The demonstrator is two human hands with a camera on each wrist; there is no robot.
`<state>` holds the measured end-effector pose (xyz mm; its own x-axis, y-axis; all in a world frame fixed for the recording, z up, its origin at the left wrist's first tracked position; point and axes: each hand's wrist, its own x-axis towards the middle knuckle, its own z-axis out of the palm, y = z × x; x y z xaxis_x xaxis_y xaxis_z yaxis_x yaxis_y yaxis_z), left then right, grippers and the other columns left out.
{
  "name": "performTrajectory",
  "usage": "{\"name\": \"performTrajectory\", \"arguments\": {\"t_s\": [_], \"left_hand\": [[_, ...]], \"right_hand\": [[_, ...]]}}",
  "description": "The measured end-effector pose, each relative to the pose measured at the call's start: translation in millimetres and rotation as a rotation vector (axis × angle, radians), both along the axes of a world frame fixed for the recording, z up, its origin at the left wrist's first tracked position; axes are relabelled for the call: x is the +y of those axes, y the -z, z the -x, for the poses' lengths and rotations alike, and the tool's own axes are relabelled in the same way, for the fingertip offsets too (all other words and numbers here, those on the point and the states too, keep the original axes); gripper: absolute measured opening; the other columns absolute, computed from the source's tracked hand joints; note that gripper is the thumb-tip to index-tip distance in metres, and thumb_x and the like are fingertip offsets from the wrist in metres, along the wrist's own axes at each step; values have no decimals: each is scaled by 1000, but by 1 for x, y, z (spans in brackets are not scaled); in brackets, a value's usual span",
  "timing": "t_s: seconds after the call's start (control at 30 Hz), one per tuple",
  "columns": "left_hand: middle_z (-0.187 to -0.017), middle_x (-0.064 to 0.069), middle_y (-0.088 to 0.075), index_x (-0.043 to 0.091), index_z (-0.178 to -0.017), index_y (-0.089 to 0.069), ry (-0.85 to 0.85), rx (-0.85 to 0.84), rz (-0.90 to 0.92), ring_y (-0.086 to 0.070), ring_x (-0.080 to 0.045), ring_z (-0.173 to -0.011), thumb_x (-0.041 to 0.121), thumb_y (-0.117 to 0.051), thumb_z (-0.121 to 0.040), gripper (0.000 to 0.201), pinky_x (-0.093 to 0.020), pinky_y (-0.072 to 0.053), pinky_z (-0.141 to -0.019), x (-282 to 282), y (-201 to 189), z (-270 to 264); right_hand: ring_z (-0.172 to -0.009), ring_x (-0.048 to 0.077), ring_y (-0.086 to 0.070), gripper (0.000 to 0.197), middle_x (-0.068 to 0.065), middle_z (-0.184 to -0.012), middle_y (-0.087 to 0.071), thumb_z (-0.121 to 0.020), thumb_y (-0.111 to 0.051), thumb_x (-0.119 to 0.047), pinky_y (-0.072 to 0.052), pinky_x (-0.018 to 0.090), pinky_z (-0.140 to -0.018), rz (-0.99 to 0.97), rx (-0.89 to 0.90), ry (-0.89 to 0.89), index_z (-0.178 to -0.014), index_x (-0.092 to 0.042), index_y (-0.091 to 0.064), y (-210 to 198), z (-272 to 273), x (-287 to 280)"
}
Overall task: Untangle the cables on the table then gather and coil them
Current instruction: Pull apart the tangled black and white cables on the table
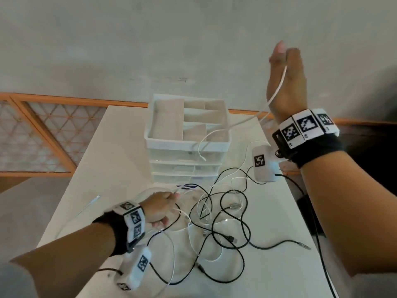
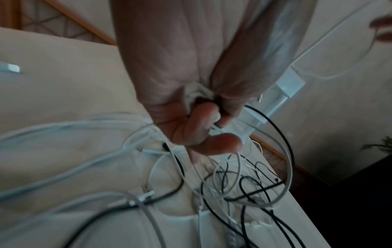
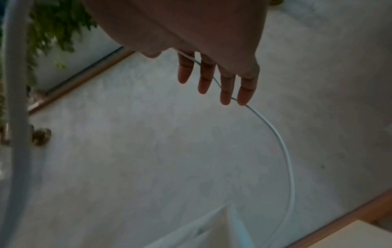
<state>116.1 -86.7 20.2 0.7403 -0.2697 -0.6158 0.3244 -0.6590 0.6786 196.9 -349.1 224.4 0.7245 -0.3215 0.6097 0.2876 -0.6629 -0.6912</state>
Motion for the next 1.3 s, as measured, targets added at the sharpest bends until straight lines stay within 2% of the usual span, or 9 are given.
{"name": "performTrajectory", "arguments": {"t_s": [0.33,0.47,0.57,0.7,0.83,0.93,1.07,1.17,1.3], "left_hand": [[-108,0,-71,9,-108,-56,-192,-144,11,-53,-15,-50,34,-39,-105,30,-22,-32,-34,45,-33,-17],[-71,-5,-66,6,-87,-59,-270,-244,158,-44,-12,-43,28,-46,-103,30,-19,-26,-35,41,-54,-22],[-59,0,-44,7,-85,-58,-255,-276,206,-32,-9,-42,32,-46,-103,32,-18,-22,-36,29,-75,-25],[-57,4,-37,12,-77,-48,-260,-295,303,-26,-8,-43,36,-43,-103,36,-19,-17,-40,18,-93,-30],[-57,5,-37,15,-71,-45,-294,-323,385,-27,-7,-42,36,-42,-104,39,-19,-18,-40,15,-105,-29],[-58,6,-43,13,-78,-56,-192,-394,336,-34,-8,-47,30,-45,-103,32,-20,-24,-44,19,-111,-28],[-59,4,-47,8,-89,-62,46,-453,203,-44,-10,-52,24,-44,-103,28,-14,-33,-44,11,-120,-23],[-58,10,-48,9,-80,-60,191,-565,149,-41,-5,-49,31,-45,-103,35,-16,-36,-50,3,-131,-14],[-62,1,-38,9,-69,-44,111,-635,264,-31,-8,-51,41,-44,-102,46,-16,-31,-48,27,-142,-2]], "right_hand": [[-107,35,-57,45,14,-122,-56,-103,-34,-48,-41,43,-92,143,161,441,-115,-10,-54,19,-30,-31],[-119,40,-55,49,21,-130,-57,-105,-31,-46,-41,41,-96,170,470,189,-126,-7,-51,48,-37,-40],[-118,33,-61,41,5,-135,-59,-94,-34,-55,-46,41,-102,56,359,6,-114,-27,-55,45,-40,-45],[-124,14,-54,19,-8,-147,-50,-94,-48,-16,-38,24,-103,58,287,-75,-108,-27,-57,48,-38,-59],[-109,26,-59,59,-3,-110,-57,-83,-44,-7,-43,29,-91,360,745,-15,-124,-50,-50,101,-15,-77],[-87,22,-55,55,9,-94,-60,-86,-54,-3,-40,26,-72,149,750,101,-138,-21,-52,110,16,-61],[-65,12,-57,50,-5,-64,-55,-82,-77,-27,-48,19,-69,-96,425,-279,-128,-33,-57,83,66,20],[-49,1,-49,31,-12,-51,-55,-82,-76,-42,-37,9,-54,148,657,-555,-109,-35,-64,89,84,79],[-44,3,-53,26,-8,-54,-61,-93,-66,-37,-43,21,-55,345,1072,-413,-75,-17,-70,138,67,68]]}}
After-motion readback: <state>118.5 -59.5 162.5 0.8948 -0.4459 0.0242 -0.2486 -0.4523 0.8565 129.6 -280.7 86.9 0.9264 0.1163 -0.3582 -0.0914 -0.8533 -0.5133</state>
